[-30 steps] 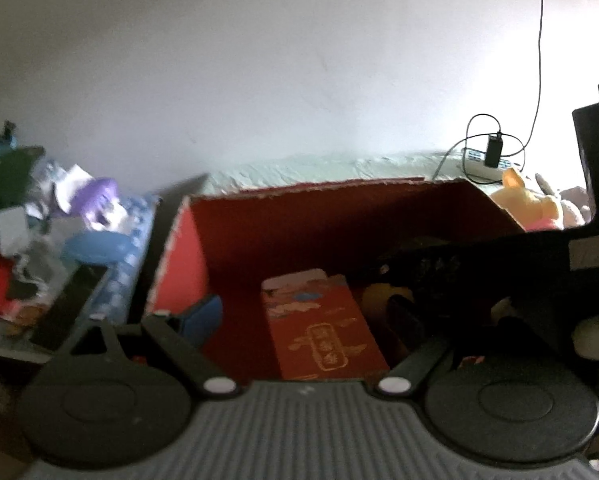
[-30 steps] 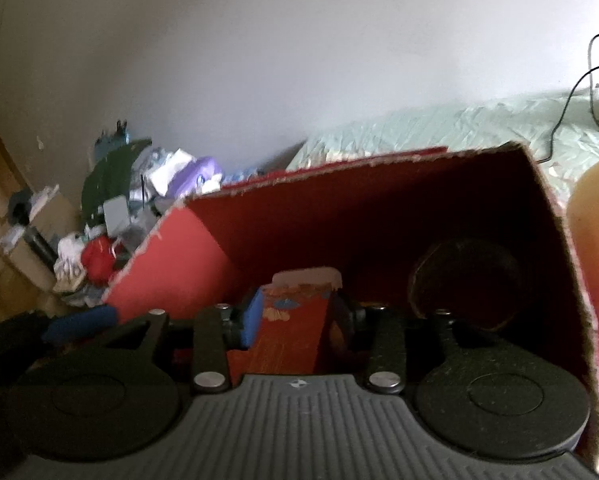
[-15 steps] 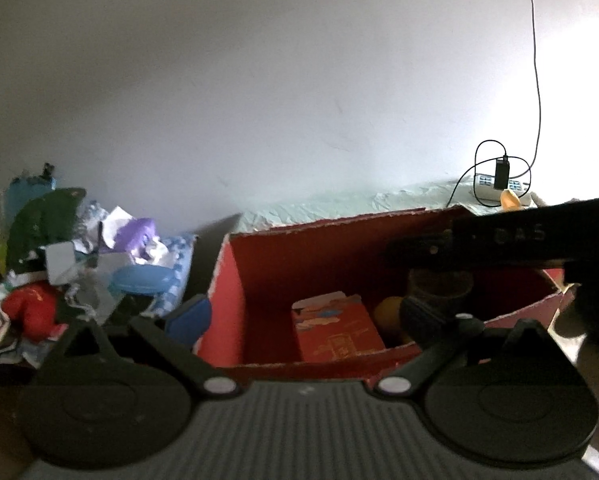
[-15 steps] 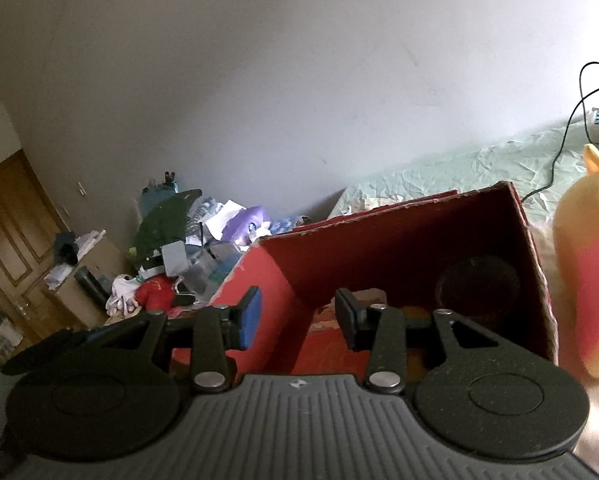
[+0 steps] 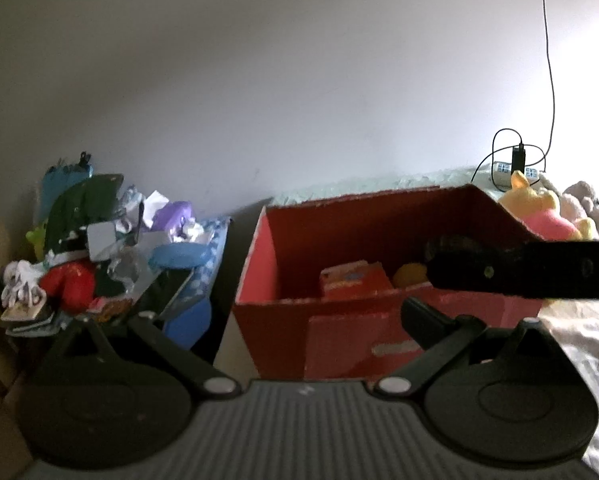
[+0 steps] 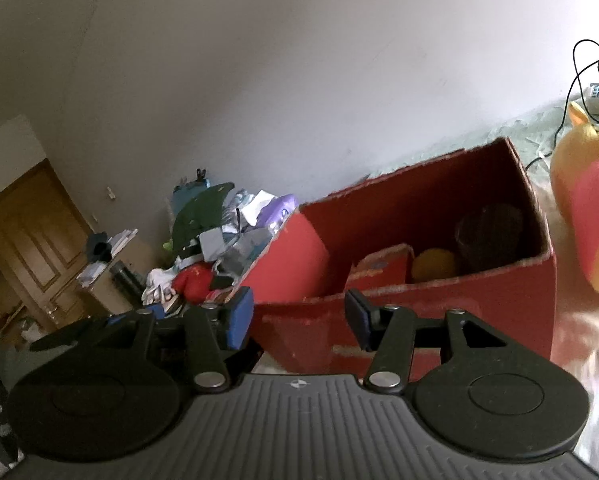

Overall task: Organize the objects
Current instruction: 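Lower the right tool onto the beige cloth roll and grasp its loop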

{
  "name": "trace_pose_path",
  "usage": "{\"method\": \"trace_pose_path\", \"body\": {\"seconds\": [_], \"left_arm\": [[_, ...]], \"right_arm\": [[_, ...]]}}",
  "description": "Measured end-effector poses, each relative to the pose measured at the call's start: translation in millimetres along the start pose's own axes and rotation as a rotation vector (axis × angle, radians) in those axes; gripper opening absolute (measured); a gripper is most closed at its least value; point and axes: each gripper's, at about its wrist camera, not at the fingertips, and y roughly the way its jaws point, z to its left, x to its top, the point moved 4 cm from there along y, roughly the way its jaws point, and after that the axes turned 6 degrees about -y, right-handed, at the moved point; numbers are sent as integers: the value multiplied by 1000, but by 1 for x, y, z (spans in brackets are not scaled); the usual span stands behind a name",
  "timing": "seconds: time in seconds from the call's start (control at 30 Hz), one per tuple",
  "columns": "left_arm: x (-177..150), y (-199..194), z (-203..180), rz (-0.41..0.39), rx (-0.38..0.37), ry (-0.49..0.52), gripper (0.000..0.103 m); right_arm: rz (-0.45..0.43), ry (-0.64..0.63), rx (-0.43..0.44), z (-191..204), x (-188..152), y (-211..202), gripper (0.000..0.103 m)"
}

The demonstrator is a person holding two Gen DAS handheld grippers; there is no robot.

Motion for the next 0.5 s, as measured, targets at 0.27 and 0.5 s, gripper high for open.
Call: {"method": "trace_pose_path", "body": {"seconds": [0.27,0.5], "left_arm": [[-23,4,-1,59,22,-12,101],[-50,25,-2,142,38,-24,101]], "right_arm": [[32,48,15,-5,-28,-1,55],[69,124,11,-27,-55,7,56]]}}
